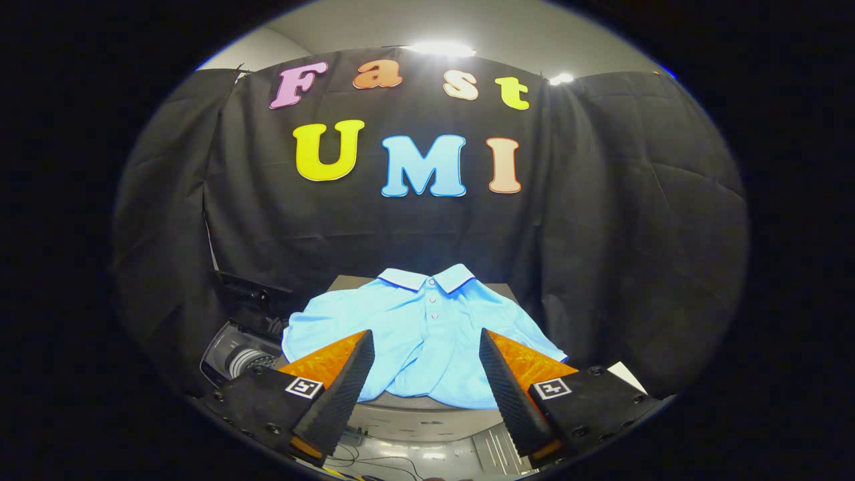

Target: Put the clothes into the washing machine and then close the washing machine lid.

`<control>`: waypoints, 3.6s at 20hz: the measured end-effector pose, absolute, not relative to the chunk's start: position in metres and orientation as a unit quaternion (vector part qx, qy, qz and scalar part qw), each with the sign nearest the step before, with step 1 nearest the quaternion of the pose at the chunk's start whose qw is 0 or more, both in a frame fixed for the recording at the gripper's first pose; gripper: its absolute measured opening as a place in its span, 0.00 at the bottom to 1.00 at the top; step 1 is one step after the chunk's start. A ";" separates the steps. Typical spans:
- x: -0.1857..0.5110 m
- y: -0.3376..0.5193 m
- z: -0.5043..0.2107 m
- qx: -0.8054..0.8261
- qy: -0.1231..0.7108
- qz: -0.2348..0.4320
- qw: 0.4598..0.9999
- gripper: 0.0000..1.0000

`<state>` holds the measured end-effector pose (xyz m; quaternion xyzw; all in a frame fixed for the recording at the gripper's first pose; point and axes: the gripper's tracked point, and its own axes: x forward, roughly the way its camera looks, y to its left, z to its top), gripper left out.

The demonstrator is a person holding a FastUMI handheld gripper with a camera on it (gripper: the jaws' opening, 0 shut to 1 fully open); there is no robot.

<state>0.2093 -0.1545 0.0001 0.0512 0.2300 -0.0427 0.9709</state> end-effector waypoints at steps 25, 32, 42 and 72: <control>0.329 -0.161 -0.118 0.050 0.341 0.000 0.939 0.98; 0.327 -0.158 -0.125 0.060 0.349 0.004 0.935 0.99; 0.331 -0.152 -0.126 0.064 0.359 0.021 0.931 0.62; 0.328 -0.109 0.042 0.167 0.117 0.089 0.975 0.01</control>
